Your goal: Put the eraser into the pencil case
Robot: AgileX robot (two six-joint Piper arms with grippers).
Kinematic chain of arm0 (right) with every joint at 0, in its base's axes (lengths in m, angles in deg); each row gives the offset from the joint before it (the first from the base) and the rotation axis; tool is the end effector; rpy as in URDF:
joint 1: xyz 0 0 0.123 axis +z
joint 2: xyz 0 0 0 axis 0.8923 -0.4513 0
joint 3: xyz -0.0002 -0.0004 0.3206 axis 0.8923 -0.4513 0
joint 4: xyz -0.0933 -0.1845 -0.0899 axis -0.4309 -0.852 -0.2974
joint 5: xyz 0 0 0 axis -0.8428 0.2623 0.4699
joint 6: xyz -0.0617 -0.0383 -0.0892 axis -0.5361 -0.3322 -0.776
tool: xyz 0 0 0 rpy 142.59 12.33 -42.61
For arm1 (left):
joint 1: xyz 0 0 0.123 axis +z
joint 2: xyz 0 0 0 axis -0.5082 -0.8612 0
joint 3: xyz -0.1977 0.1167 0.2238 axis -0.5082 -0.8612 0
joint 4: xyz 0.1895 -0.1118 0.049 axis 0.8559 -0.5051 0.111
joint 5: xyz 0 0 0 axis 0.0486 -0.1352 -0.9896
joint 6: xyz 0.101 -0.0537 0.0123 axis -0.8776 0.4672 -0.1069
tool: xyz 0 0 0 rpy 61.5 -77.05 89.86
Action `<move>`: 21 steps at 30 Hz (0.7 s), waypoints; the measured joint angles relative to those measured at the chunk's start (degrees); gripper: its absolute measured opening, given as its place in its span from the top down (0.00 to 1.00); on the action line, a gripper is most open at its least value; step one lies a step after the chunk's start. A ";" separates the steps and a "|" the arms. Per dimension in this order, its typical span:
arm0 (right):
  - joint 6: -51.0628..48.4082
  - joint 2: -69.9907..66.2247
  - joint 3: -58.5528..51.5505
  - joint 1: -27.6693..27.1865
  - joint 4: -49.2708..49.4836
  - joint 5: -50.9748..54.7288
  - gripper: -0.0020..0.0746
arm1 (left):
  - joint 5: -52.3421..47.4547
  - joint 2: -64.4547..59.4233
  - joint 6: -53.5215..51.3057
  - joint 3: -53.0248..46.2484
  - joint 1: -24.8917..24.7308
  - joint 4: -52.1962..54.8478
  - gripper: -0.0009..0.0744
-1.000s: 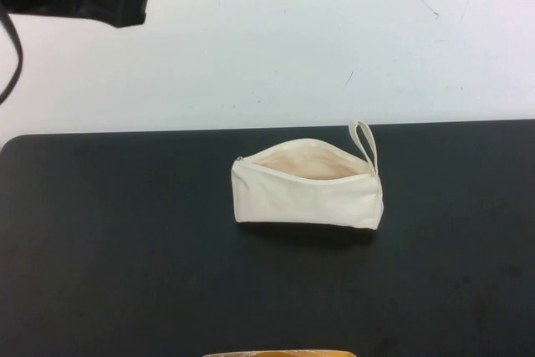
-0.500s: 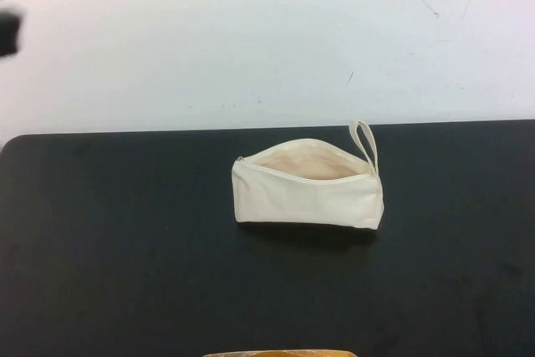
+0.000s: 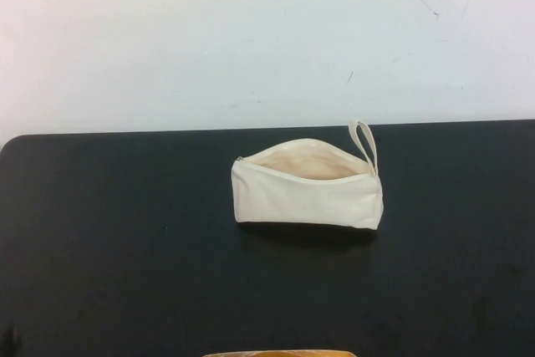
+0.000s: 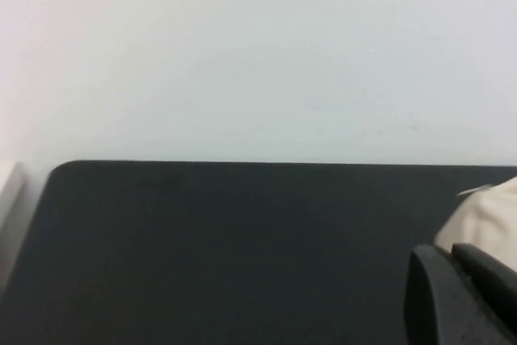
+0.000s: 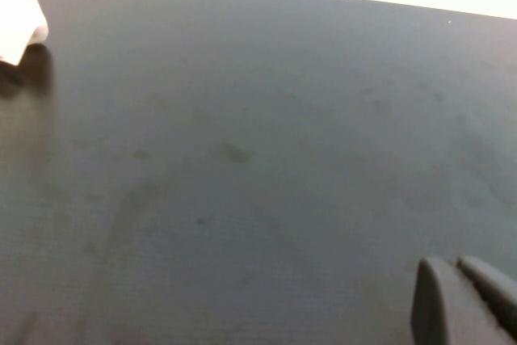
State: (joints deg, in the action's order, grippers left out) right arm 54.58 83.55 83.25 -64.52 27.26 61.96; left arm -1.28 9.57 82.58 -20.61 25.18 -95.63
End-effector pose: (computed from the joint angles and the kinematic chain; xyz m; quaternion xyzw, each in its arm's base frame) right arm 0.0137 -0.0018 0.1671 -0.0502 0.7970 -0.0602 0.5989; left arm 0.0751 -0.0084 0.2946 -0.0221 0.7566 -0.0883 0.6475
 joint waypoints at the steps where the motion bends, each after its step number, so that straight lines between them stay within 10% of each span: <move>1: 0.00 0.00 0.00 0.00 0.00 0.00 0.98 | 2.38 2.08 0.00 -3.30 0.17 -0.01 0.99; 6: 0.00 0.00 0.00 0.00 0.00 0.00 0.98 | 9.53 13.61 0.43 -18.38 2.48 -0.63 0.99; 21: 0.00 0.00 0.00 0.00 0.00 0.00 0.98 | -11.83 28.30 -1.89 -19.60 3.50 2.03 0.99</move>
State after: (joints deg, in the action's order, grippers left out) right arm 54.58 83.55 83.25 -64.52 27.26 61.96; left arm -13.11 37.87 80.69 -40.21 28.68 -93.60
